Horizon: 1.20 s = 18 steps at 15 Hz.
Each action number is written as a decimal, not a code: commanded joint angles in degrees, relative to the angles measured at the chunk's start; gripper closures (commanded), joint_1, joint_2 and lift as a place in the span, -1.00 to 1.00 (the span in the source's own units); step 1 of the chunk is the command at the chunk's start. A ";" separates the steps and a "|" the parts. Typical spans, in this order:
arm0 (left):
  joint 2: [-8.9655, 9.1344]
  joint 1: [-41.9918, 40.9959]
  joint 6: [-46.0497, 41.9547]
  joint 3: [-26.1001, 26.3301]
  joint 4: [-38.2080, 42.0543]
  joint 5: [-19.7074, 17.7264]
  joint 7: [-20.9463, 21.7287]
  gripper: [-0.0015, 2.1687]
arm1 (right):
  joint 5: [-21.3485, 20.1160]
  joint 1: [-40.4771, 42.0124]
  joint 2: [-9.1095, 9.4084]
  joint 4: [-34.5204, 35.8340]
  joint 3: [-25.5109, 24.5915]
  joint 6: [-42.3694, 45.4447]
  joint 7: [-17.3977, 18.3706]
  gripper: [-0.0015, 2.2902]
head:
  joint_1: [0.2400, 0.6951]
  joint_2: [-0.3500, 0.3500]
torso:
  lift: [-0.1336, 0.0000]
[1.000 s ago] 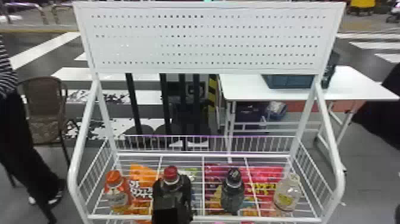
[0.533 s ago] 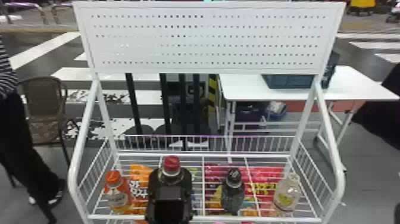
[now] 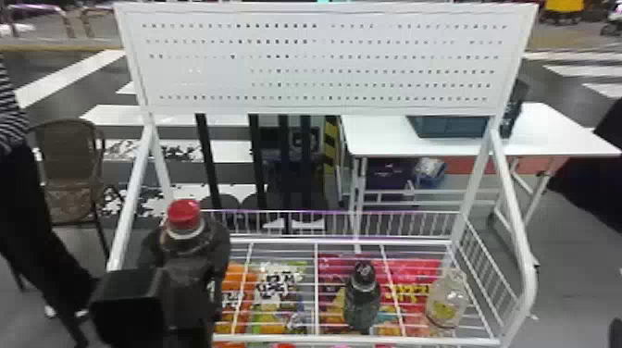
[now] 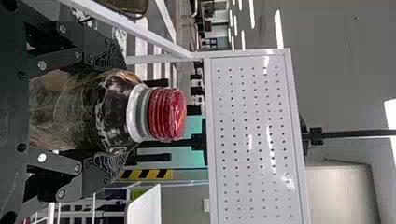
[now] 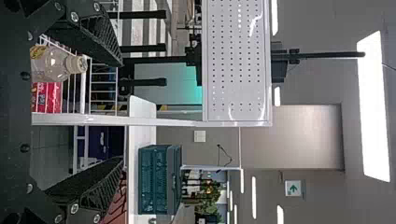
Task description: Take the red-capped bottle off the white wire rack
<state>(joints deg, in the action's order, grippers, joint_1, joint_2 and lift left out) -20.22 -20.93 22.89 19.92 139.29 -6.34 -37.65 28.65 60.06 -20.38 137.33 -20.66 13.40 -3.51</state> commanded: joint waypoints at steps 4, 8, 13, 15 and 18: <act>-0.43 -8.51 -2.37 -10.17 2.65 0.01 4.52 -0.40 | -0.09 0.06 0.17 0.05 0.35 0.00 0.00 -0.85 | 0.14 0.00 | 1.00; 0.27 -12.03 -4.47 -14.83 3.18 -0.69 6.80 -0.40 | -0.09 0.06 0.17 0.14 0.44 0.00 0.00 -0.85 | 0.14 0.00 | 1.00; 0.36 -12.29 -4.47 -16.58 2.03 -1.31 6.89 -0.40 | -0.18 0.06 0.08 0.14 0.44 0.00 0.00 -0.85 | 0.14 0.00 | 1.00; 0.36 -12.29 -5.18 -16.58 1.95 -1.31 6.72 -0.40 | -0.09 0.06 0.08 0.14 0.44 0.00 0.00 -0.85 | 0.14 0.00 | 1.00; 0.45 -12.29 -5.18 -16.67 2.21 -1.31 6.37 -0.40 | -0.18 0.23 -0.01 0.31 0.44 0.00 0.00 -0.85 | 0.14 0.00 | 1.00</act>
<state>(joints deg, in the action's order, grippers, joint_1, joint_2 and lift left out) -19.84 -33.22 17.74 3.32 141.36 -7.65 -31.25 28.50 60.18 -20.38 137.56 -20.21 13.40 -3.52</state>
